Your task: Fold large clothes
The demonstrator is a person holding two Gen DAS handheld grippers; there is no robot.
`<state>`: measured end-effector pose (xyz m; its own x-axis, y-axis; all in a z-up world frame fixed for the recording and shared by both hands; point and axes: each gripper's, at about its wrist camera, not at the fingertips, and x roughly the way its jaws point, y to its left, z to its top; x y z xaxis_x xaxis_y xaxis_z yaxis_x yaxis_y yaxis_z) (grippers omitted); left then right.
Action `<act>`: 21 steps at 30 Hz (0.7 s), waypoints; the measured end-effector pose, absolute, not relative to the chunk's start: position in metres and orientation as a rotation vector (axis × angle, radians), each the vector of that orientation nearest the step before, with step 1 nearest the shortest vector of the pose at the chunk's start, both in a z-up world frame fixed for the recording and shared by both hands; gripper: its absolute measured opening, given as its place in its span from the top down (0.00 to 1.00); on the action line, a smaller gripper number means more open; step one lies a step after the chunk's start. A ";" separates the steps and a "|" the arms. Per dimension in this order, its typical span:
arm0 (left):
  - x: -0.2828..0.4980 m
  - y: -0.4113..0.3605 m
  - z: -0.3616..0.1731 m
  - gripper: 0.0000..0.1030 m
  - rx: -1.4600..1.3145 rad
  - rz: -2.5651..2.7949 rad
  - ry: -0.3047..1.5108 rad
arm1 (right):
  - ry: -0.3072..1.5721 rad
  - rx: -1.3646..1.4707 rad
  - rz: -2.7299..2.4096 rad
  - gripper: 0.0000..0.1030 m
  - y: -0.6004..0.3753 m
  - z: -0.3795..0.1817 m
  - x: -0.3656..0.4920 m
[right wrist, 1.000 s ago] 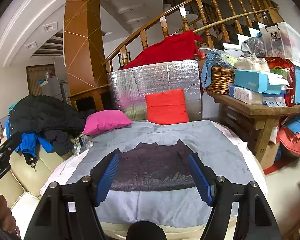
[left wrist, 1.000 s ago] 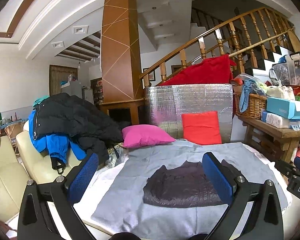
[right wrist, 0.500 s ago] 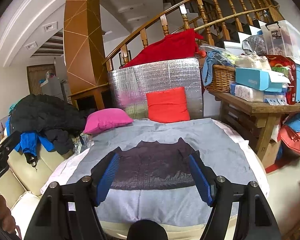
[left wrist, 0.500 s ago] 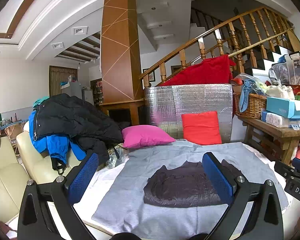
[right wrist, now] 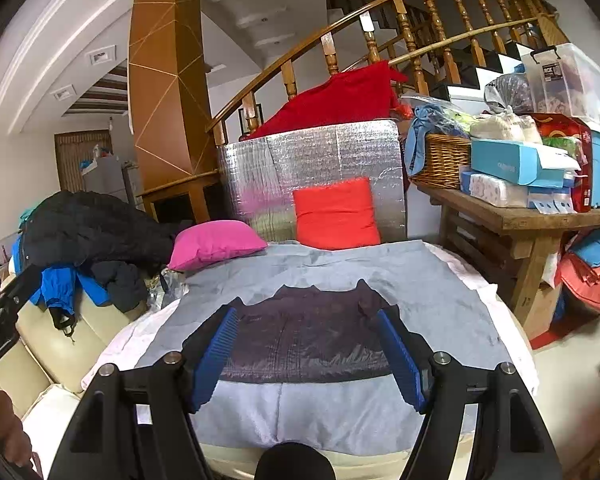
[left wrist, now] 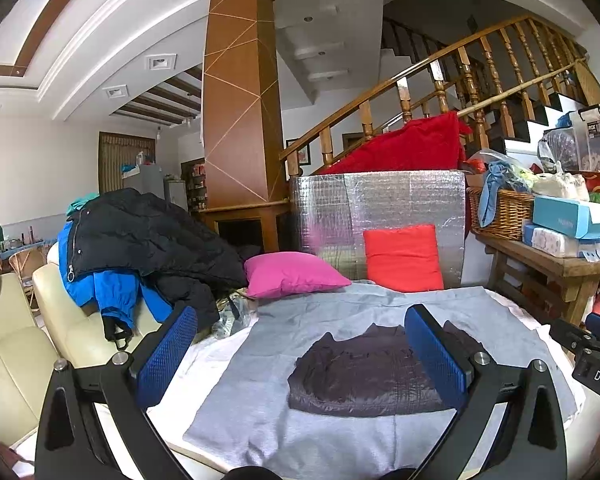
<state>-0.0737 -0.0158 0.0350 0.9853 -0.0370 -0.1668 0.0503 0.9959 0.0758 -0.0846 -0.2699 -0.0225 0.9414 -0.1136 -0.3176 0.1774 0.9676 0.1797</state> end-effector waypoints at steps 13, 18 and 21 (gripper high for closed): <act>-0.069 -0.009 0.034 0.00 0.067 -0.036 0.170 | 0.323 0.188 -0.142 0.27 -0.261 -0.023 -0.081; -0.069 -0.008 0.032 0.00 0.062 -0.035 0.172 | 0.327 0.183 -0.141 0.27 -0.259 -0.023 -0.080; -0.067 -0.006 0.031 0.00 0.059 -0.030 0.176 | 0.333 0.179 -0.139 0.27 -0.258 -0.023 -0.078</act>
